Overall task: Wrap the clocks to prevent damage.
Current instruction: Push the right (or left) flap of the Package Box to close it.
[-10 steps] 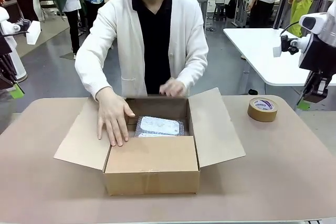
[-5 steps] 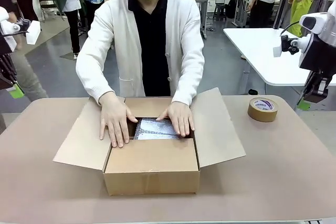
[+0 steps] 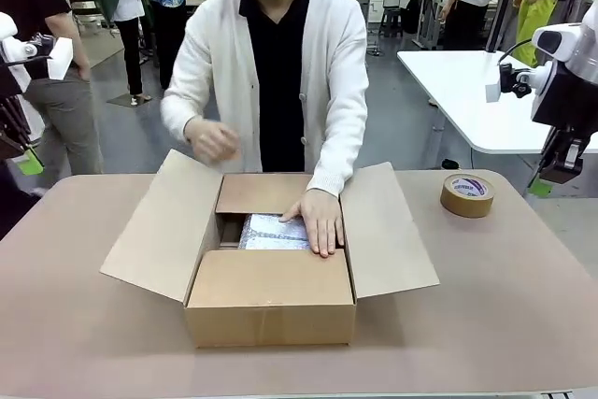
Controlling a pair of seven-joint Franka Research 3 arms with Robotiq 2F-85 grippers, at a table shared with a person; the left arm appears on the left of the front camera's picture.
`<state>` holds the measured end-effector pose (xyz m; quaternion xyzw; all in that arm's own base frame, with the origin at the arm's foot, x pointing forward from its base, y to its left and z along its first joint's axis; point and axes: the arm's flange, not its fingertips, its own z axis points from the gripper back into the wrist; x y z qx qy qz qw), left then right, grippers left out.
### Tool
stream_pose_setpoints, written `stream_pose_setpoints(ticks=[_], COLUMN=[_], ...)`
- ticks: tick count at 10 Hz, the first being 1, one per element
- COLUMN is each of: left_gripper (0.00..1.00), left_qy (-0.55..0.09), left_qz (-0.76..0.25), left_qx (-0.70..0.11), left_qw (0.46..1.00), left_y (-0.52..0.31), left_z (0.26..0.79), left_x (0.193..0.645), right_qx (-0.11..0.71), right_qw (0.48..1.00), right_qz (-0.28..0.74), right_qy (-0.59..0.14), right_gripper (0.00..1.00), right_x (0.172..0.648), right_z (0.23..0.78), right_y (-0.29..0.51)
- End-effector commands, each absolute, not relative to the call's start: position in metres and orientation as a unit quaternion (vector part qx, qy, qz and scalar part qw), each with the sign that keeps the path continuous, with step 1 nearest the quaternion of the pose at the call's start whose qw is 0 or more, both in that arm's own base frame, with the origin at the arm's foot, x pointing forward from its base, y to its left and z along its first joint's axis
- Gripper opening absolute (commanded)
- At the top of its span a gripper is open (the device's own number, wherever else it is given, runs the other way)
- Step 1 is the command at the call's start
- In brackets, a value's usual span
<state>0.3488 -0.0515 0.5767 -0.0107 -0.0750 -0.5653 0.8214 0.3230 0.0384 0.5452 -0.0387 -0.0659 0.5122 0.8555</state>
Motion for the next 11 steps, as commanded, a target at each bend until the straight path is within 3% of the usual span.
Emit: stream_pose_setpoints(ticks=[1, 11], left_gripper=[0.01, 0.01], left_qy=[-0.075, -0.075], left_qz=[-0.567, -0.567], left_qx=[-0.007, -0.007], left_qw=[0.82, 0.82], left_y=[-0.0518, -0.0518], left_z=[0.578, 0.578], left_x=[0.3491, 0.3491], right_qx=[-0.038, -0.038], right_qw=[0.855, 0.855], right_qz=[0.512, 0.512], right_qy=[-0.071, -0.071], right_gripper=[0.01, 0.01], right_x=[0.324, 0.324], right_z=[0.5454, 0.5454], right_y=[0.0386, 0.0386])
